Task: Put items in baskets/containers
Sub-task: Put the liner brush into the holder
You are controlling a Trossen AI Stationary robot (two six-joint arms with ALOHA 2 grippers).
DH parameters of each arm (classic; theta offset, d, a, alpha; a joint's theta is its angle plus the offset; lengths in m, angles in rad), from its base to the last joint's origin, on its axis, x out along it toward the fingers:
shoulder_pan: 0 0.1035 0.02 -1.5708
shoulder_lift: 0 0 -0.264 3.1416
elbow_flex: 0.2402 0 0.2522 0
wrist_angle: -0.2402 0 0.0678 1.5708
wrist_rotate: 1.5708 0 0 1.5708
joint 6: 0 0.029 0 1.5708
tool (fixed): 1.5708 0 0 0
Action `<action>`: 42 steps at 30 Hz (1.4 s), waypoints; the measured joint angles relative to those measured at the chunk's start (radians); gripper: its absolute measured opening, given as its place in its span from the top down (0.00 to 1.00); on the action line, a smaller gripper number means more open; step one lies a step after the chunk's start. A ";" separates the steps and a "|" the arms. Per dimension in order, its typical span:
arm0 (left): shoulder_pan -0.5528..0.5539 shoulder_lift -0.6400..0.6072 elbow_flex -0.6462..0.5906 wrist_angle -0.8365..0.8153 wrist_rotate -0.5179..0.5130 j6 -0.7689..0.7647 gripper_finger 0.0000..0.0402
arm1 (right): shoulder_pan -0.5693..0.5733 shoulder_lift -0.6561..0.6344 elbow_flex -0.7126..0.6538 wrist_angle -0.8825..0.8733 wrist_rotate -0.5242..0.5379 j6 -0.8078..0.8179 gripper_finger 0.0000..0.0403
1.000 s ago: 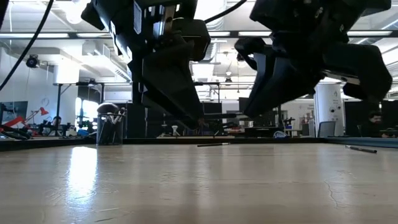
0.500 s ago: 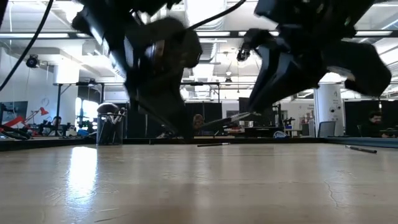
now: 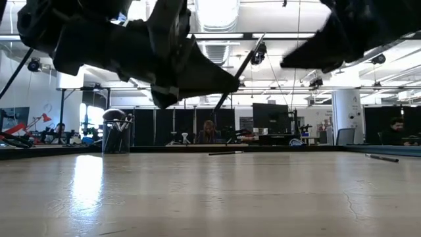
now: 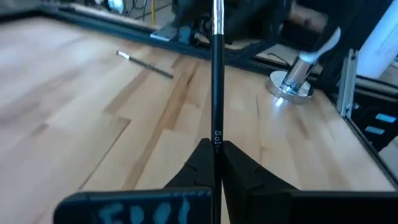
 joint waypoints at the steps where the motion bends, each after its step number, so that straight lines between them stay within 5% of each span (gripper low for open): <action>1: 0.000 0.000 0.004 0.002 -0.002 0.022 0.98 | -0.002 -0.009 -0.032 0.093 -0.003 0.005 0.62; 6: -0.002 0.015 0.060 0.007 -0.015 0.116 0.98 | -0.024 -0.016 -0.140 0.456 -0.120 -0.003 0.61; 10: -0.002 0.018 0.098 0.004 -0.019 0.179 0.98 | -0.034 -0.001 -0.154 0.570 -0.184 -0.021 0.62; 20: 0.002 0.018 0.148 0.002 -0.026 0.247 0.98 | -0.033 0.005 -0.064 0.568 -0.236 -0.117 0.70; 27: 0.003 0.018 0.151 0.004 -0.022 0.253 0.98 | -0.033 0.011 -0.044 0.566 -0.234 -0.167 0.94; 32: 0.003 0.017 0.154 0.002 -0.021 0.240 0.98 | -0.034 0.009 -0.027 0.532 -0.234 -0.180 0.97; 42: 0.017 -0.040 0.210 -0.041 0.029 0.255 0.72 | -0.039 -0.019 0.074 0.258 -0.267 -0.175 0.98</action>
